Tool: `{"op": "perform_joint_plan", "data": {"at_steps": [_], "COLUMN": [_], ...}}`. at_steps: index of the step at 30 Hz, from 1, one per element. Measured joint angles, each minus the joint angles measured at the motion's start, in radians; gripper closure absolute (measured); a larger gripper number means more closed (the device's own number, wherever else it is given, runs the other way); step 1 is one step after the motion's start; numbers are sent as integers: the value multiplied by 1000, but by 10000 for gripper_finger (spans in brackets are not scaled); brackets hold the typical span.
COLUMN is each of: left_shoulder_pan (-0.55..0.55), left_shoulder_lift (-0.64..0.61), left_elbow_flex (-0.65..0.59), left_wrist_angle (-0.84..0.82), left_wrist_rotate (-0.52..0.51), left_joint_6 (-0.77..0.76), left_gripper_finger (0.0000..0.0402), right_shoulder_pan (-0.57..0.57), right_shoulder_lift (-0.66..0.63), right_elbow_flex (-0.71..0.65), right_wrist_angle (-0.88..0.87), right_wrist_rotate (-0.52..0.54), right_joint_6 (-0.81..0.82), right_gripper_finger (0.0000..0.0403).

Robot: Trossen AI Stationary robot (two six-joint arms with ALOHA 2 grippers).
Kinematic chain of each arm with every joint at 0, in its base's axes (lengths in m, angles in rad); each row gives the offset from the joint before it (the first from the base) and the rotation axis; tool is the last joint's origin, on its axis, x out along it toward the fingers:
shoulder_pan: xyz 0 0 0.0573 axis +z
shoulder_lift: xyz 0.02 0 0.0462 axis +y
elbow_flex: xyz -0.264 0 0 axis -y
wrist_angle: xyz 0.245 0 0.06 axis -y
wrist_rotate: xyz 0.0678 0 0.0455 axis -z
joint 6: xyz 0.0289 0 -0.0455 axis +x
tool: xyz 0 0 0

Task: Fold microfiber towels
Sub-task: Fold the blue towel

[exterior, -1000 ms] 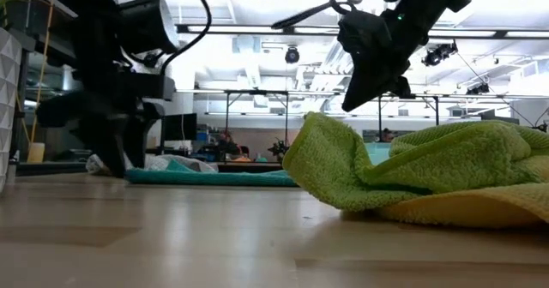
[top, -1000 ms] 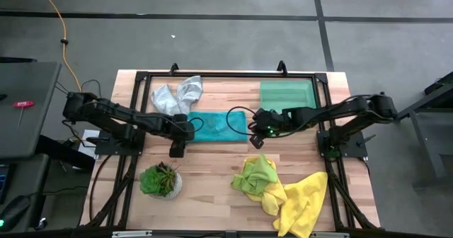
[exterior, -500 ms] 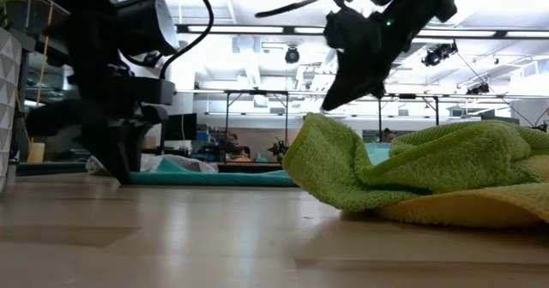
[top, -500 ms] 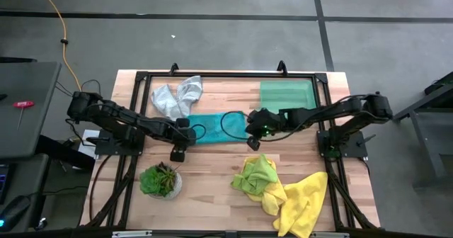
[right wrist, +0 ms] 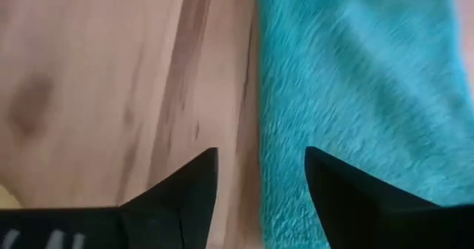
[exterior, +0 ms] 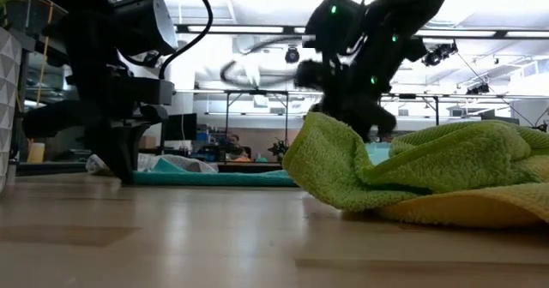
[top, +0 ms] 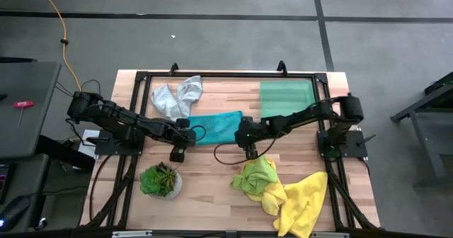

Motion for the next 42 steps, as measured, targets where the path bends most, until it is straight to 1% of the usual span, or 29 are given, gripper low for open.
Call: {"op": "perform_joint_plan", "data": {"at_steps": [3, 6, 8, 11, 15, 18, 21, 24, 25, 29, 32, 34, 38, 40, 42], "left_shoulder_pan": [0, 0, 0, 0, 0, 0, 0, 0, -4, -29, -53, -70, -78, -73, -60], "left_shoulder_lift": [0, 0, 0, 0, 0, 0, 0, 0, 0, 0, 0, 1, -6, -19, -31], "left_elbow_flex": [0, -1, -1, -1, -1, -1, -1, -1, -1, -1, 1, 10, 49, 71, 89], "left_wrist_angle": [-1, -1, 0, 0, 0, 0, 0, 0, 0, 2, 7, 10, -12, -23, -40], "left_wrist_rotate": [0, 0, 1, 1, 5, 6, 13, 42, 45, 84, 138, 206, 321, 340, 344], "left_joint_6": [-7, -6, -6, -6, -6, -6, -15, -61, -89, -246, -374, -454, -533, -549, -549], "left_gripper_finger": [399, 399, 400, 400, 401, 401, 401, 401, 401, 401, 401, 401, 401, 401, 401], "right_shoulder_pan": [-4, -3, -4, -6, -6, -7, -2, 10, 13, 24, 42, 50, 50, 42, 26], "right_shoulder_lift": [14, 14, 13, 13, 13, 12, 12, 12, 12, 7, -17, -48, -132, -171, -206], "right_elbow_flex": [0, 1, 1, 2, 2, 2, 2, 1, 1, 1, -1, -3, -2, -4, -4], "right_wrist_angle": [-52, -95, -116, -124, -141, -157, -166, -173, -176, -188, -225, -244, -288, -305, -313], "right_wrist_rotate": [12, 49, 49, 53, 89, 89, 91, 96, 94, 43, -51, -116, -210, -239, -244], "right_joint_6": [-33, -51, -62, -56, -10, -4, 8, 84, 118, 295, 396, 442, 540, 594, 642], "right_gripper_finger": [207, 217, 226, 242, 266, 293, 329, 382, 391, 395, 400, 401, 402, 402, 402]}}
